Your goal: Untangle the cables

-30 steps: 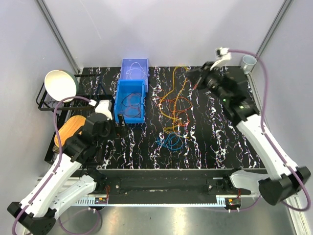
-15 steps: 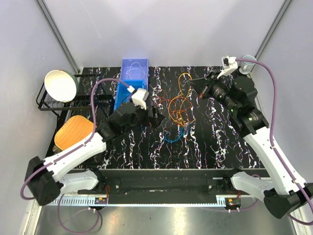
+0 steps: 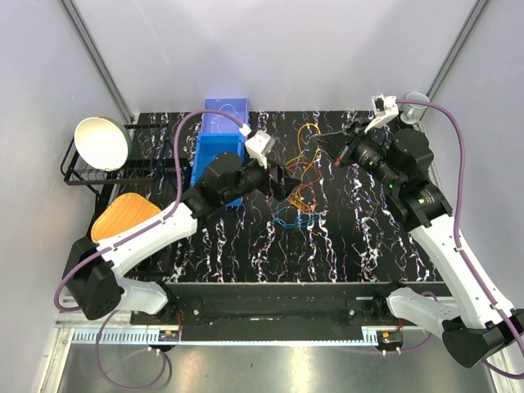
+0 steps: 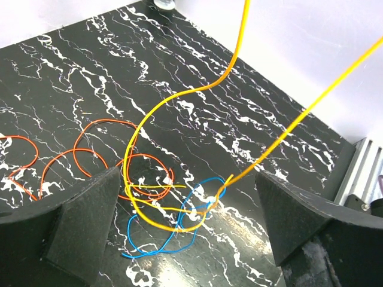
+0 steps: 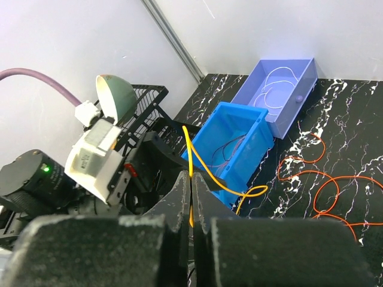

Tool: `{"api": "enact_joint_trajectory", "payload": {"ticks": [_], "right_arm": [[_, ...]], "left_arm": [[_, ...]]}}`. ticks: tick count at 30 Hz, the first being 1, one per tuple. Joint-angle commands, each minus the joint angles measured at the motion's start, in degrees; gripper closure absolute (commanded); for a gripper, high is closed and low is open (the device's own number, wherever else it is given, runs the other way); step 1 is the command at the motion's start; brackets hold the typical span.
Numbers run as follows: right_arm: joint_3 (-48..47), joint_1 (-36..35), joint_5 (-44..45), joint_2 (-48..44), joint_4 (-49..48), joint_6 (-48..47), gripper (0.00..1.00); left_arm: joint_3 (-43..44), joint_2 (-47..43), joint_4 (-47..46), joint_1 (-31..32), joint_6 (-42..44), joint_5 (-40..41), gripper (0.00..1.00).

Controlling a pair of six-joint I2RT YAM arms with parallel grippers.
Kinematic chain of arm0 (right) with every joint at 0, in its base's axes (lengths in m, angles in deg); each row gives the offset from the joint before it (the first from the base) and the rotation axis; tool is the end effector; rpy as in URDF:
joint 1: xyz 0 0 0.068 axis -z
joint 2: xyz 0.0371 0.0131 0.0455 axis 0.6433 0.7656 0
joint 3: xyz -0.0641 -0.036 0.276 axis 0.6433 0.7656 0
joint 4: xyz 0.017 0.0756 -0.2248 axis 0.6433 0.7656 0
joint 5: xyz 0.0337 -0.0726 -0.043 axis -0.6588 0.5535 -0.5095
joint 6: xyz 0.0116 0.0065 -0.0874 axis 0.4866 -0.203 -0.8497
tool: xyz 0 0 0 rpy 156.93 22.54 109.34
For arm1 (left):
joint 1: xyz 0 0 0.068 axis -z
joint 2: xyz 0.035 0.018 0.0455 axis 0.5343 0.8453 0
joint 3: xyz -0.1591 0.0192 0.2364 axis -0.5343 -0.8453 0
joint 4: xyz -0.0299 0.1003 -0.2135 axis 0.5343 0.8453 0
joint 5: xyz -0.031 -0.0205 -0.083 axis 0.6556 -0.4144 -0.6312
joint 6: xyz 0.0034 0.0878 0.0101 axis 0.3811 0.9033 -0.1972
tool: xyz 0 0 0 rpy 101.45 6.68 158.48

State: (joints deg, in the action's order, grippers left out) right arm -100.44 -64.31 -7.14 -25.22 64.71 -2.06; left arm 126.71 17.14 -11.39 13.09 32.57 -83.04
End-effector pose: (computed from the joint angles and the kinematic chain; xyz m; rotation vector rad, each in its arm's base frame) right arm 0.2022 0.1153 0.4584 -0.2046 1.6049 0.9100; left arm 0.2237 -0.2418 0.3577 0.5812 1.6979 -0.8782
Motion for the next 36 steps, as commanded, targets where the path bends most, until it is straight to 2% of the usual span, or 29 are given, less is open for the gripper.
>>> {"api": "enact_joint_trajectory", "payload": {"ticks": [1,7,16,22,29,32,33,35,36], "right_arm": [[-1.1,-0.2,-1.5,-0.8,-0.5,0.2,1.00],[-1.4,-0.2,-1.5,-1.0,0.0,0.2,1.00],[-2.0,-0.1,-2.1,-0.6,0.3,0.6,1.00],[-2.0,-0.1,-2.9,-0.4,0.0,1.3,1.00],[-1.1,-0.2,-3.7,-0.1,-1.6,2.6,1.00],[-0.7,-0.2,-3.9,0.3,-2.2,3.0,1.00],[-0.5,-0.2,-4.0,0.2,-2.3,3.1,1.00],[0.0,-0.2,-4.0,0.3,-2.7,3.4,1.00],[0.3,-0.2,-4.0,0.3,-2.7,3.4,1.00]], "left_arm": [[4.2,2.2,-3.0,0.2,2.6,-2.5,0.01],[2.7,3.5,-4.3,0.5,2.1,-3.8,0.01],[1.0,5.6,-4.6,0.5,2.8,2.1,0.01],[0.0,6.8,-4.1,0.9,2.8,9.1,0.01],[-0.9,8.4,-5.4,0.9,1.4,8.7,0.02],[-1.6,8.3,-6.9,0.9,0.4,8.1,0.16],[-1.7,8.3,-7.0,1.0,0.2,8.1,0.31],[-1.6,8.5,-7.5,1.2,-0.3,6.8,0.48],[-1.2,8.5,-7.5,1.3,-0.6,6.7,0.68]]}}
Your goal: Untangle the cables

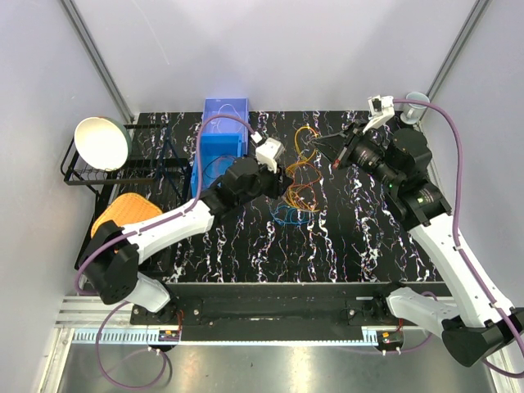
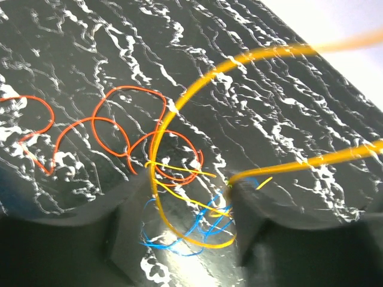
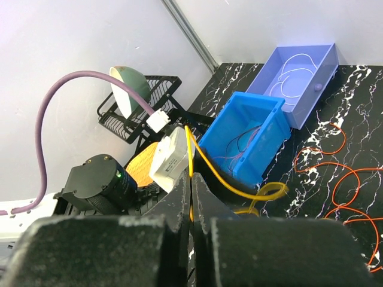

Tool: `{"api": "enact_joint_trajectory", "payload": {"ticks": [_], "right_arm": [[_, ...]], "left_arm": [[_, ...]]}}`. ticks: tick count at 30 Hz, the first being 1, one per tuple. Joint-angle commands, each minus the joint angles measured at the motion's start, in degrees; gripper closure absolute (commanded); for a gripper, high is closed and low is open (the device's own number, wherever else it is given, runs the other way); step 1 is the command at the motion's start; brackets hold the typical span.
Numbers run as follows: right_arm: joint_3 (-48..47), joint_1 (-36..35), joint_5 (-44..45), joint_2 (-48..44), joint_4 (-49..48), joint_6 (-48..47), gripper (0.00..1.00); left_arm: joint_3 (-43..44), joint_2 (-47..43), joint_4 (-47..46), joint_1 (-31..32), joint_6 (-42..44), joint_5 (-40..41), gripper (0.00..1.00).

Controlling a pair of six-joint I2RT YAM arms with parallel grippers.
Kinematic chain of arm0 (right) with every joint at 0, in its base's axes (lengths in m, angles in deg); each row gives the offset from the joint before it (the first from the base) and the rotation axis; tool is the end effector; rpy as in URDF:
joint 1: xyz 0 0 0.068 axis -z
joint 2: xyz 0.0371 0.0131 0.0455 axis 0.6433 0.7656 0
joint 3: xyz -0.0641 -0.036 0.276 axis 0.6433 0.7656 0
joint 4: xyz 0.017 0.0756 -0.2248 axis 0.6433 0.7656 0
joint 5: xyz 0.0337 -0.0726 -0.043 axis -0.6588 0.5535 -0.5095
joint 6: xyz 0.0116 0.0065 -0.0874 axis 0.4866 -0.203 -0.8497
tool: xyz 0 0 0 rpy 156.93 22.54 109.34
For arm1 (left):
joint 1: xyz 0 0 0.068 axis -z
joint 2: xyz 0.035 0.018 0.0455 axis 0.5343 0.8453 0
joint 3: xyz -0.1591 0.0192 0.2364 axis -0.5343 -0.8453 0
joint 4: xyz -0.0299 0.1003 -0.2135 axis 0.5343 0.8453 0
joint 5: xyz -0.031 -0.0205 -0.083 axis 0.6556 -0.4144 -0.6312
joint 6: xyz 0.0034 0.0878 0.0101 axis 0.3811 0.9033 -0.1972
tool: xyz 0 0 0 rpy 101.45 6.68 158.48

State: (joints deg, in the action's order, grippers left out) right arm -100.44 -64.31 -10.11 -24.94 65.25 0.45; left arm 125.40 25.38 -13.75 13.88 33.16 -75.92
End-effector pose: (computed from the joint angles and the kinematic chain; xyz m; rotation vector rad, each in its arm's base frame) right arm 0.2010 0.1190 0.4559 -0.2119 1.6320 0.9807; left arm 0.2498 -0.2615 0.3082 0.5399 1.8263 -0.7341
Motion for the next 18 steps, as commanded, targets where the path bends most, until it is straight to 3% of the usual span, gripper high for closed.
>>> {"api": "enact_joint_trajectory", "payload": {"ticks": [1,2,3,8,10,12,15,18], "right_arm": [[0.4,-0.2,-0.9,-0.1,-3.4,1.0,1.00],[0.6,-0.2,-0.8,-0.1,-3.4,1.0,1.00],[0.6,-0.2,-0.5,-0.1,-3.4,1.0,1.00],[1.8,-0.2,0.8,-0.3,-2.9,0.5,0.96],[2.3,-0.2,3.8,-0.3,-1.0,0.0,0.66],[2.7,-0.2,10.8,0.1,3.4,-0.3,0.46],[4.1,-0.2,21.5,0.6,10.2,0.5,0.36],[8.5,-0.2,22.6,0.4,12.4,4.5,0.30]], "left_arm": [[0.3,0.1,-5.1,0.6,-1.6,-0.4,0.78],[0.3,0.0,-5.4,0.8,-1.7,-0.4,0.85],[0.4,0.0,-5.4,0.8,-2.0,-0.3,0.99],[2.4,-0.8,-1.8,1.9,-2.0,3.7,1.00],[4.8,-0.8,2.0,1.9,-0.9,5.5,1.00],[6.7,-0.7,4.6,1.9,-0.2,8.7,1.00],[11.4,0.0,9.9,1.9,1.2,14.1,1.00],[15.9,0.9,14.6,1.9,2.2,18.5,1.00]]}}
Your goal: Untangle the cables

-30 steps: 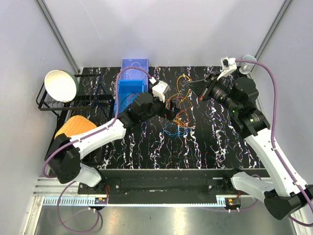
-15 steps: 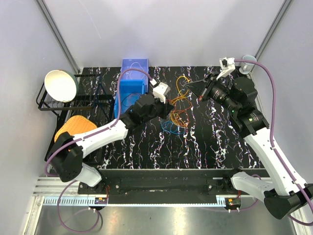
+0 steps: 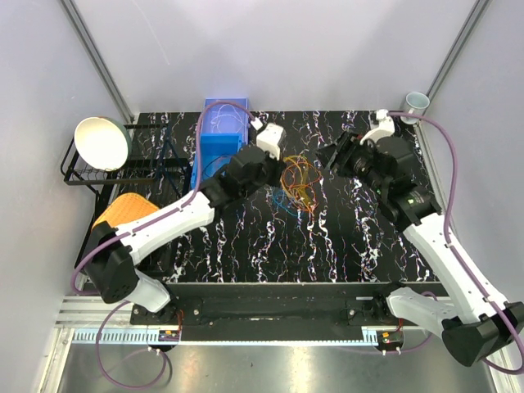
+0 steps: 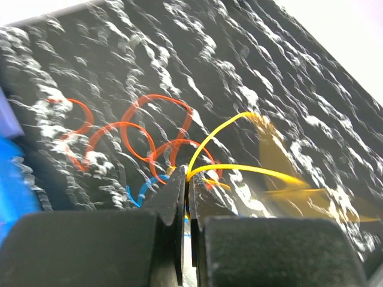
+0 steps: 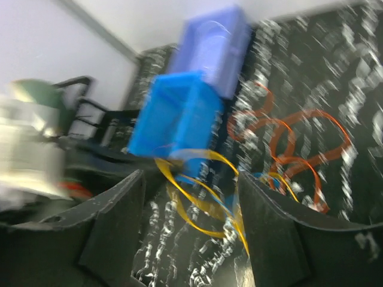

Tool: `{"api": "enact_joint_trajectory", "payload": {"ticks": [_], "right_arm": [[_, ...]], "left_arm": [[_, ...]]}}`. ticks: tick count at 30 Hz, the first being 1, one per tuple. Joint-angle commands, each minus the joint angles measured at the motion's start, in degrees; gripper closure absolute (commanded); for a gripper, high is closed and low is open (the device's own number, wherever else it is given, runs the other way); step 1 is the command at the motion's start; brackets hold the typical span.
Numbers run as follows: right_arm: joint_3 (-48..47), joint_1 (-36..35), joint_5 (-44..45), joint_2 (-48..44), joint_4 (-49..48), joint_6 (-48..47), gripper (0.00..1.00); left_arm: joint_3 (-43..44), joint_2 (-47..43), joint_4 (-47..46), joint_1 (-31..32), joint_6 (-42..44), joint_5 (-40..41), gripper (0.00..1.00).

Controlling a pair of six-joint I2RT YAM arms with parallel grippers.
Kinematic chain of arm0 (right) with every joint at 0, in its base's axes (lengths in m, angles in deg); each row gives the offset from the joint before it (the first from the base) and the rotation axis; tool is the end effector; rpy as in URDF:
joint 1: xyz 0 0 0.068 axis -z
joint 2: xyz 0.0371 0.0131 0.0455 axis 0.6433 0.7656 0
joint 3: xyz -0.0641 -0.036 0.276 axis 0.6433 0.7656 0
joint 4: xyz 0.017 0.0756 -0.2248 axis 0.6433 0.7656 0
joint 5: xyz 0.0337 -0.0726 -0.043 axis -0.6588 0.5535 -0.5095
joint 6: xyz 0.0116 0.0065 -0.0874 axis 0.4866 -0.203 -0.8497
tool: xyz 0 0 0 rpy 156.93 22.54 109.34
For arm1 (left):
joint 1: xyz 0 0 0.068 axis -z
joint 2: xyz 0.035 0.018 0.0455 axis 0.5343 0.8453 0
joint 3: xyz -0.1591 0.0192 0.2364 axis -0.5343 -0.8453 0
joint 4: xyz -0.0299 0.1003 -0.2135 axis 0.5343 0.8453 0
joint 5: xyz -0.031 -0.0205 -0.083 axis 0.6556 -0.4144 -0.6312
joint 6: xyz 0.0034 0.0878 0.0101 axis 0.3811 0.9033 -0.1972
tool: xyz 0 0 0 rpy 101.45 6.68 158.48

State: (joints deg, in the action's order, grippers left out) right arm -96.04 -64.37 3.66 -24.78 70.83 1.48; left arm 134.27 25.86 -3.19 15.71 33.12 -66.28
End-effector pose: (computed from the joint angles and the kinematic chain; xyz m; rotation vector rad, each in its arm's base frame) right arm 0.2176 0.1066 0.4130 0.0159 1.7978 0.7704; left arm 0.2533 -0.2629 0.3363 0.4577 1.8609 -0.5905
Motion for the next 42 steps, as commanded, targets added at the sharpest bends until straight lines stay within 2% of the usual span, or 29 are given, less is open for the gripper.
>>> {"api": "enact_joint_trajectory", "payload": {"ticks": [1,3,8,14,17,30,42], "right_arm": [[7.2,-0.1,7.6,0.3,6.7,4.9,0.30],[10.5,-0.1,2.2,0.5,5.0,8.6,0.31],[20.9,-0.1,-3.5,1.4,-0.7,15.6,0.32],[25.7,-0.3,-11.1,5.1,-11.1,17.4,0.35],[26.6,-1.1,-13.2,7.2,-15.3,15.1,0.38],[25.8,-5.9,-8.7,13.7,-24.7,2.6,0.42],[24.0,-8.1,-3.9,15.8,-27.2,-8.7,0.43]], "left_arm": [[7.7,0.9,5.2,0.1,2.8,9.5,1.00],[9.6,1.3,5.8,0.0,3.2,10.3,1.00],[12.2,2.9,7.2,-0.1,3.0,10.3,1.00],[14.0,3.0,8.1,-0.2,1.9,9.8,1.00],[14.8,3.0,8.7,-0.2,1.7,9.4,1.00],[18.5,3.7,13.6,-0.3,1.0,8.6,1.00],[23.8,4.5,20.3,-0.3,0.1,7.2,1.00]]}}
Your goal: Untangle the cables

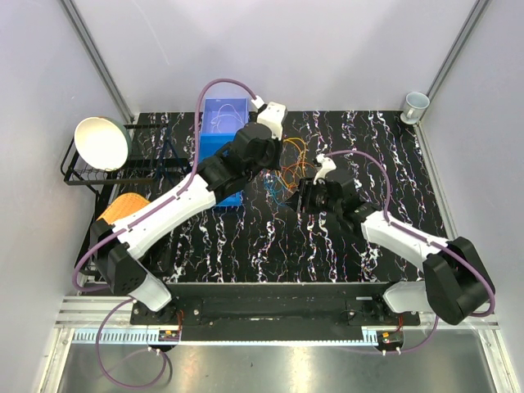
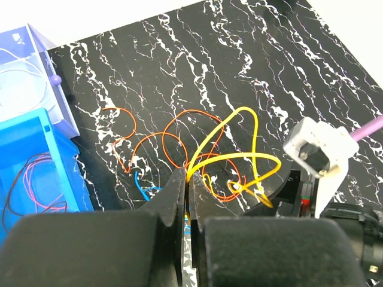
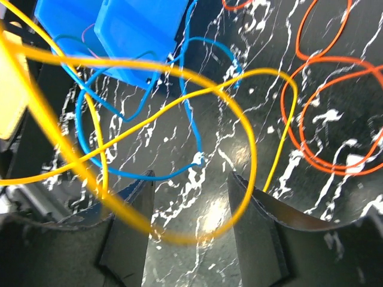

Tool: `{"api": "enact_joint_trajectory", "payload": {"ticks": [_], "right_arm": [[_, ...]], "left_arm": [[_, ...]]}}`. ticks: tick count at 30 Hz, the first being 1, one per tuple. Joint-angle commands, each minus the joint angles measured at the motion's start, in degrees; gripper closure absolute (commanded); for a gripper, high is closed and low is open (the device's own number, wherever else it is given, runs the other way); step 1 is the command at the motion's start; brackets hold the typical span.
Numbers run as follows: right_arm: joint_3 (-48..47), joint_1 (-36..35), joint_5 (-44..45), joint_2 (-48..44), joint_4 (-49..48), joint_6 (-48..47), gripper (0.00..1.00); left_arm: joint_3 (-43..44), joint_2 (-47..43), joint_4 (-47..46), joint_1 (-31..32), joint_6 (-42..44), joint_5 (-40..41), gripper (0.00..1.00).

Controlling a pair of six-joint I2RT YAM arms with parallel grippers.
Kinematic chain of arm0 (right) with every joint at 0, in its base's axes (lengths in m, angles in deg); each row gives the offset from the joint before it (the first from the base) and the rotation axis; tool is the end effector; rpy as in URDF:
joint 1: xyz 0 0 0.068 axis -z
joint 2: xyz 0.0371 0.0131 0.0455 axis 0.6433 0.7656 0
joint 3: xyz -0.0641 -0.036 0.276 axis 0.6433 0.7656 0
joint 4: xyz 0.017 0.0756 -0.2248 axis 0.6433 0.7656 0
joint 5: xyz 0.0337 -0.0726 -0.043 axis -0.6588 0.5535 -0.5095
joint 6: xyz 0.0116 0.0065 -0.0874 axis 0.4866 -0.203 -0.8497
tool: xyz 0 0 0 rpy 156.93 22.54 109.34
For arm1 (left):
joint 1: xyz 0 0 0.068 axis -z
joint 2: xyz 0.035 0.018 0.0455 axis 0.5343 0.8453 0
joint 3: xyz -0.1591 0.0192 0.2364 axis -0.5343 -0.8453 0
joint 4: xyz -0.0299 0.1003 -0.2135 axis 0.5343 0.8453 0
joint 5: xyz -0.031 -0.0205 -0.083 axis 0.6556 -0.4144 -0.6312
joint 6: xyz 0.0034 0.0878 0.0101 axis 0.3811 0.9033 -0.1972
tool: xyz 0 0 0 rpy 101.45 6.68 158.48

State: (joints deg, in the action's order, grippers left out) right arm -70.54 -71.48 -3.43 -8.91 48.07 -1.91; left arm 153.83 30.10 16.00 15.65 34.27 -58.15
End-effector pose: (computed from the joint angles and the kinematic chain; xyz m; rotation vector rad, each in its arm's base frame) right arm 0.2463 0.1706 0.2353 -0.2336 2.1448 0.8332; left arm 0.2674 -0.2618 0.3892 0.3986 1.9084 -0.4149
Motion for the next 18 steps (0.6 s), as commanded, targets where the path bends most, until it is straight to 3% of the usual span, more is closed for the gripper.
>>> {"api": "enact_joint_trajectory", "payload": {"ticks": [1,10,13,14,16,17,18], "right_arm": [[-1.2,-1.2,3.0,-0.1,-5.2,-6.0,0.43],[0.9,-3.0,2.1,-0.3,-12.6,-8.2,0.51],[1.4,-3.3,3.1,-0.8,-13.9,-8.6,0.72],[1.9,-3.4,3.4,-1.1,-14.1,-8.6,0.84],[2.5,-3.5,3.8,-2.2,-14.9,-8.7,0.91],[2.9,-3.5,4.4,-2.7,-14.9,-8.6,1.00],[2.8,-3.5,4.8,-3.0,-14.4,-8.4,1.00]], "left_arm": [[4.5,0.2,1.4,-0.2,-1.2,-1.3,1.00],[7.0,0.9,3.7,-0.2,-2.9,-2.4,1.00],[8.0,0.9,4.8,-0.2,-3.3,-2.6,1.00],[8.2,1.0,5.0,-0.2,-3.5,-2.6,1.00],[8.8,1.0,5.6,-0.2,-3.7,-2.7,1.00],[8.9,1.0,5.8,-0.2,-3.9,-2.7,1.00],[9.2,1.1,6.2,-0.2,-4.0,-2.6,1.00]]}}
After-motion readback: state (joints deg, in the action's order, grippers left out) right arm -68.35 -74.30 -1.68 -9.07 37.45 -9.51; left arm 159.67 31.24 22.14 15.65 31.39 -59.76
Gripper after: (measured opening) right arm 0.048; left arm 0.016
